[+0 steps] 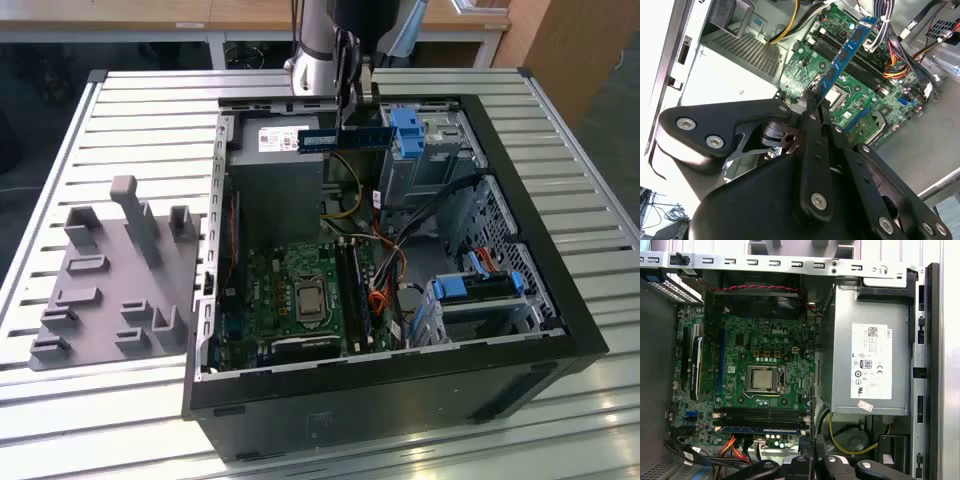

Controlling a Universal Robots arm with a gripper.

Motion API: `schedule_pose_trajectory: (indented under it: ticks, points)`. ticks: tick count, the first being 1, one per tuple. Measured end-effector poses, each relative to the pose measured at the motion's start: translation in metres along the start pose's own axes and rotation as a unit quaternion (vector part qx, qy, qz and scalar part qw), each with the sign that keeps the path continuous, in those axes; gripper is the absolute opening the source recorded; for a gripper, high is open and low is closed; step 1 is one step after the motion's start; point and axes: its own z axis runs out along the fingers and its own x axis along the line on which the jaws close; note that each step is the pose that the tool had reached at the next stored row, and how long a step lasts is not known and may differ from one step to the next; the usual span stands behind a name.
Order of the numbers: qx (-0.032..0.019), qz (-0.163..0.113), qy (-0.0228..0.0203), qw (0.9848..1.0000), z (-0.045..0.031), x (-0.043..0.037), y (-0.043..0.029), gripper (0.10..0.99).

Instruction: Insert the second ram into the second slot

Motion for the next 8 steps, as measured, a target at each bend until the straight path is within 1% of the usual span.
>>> schedule_pose_trajectory:
  ticks: [8]
  points:
    - [0.0000,0.000,0.0000,1.0000,-0.0001,0.0010,0.0000,0.137]
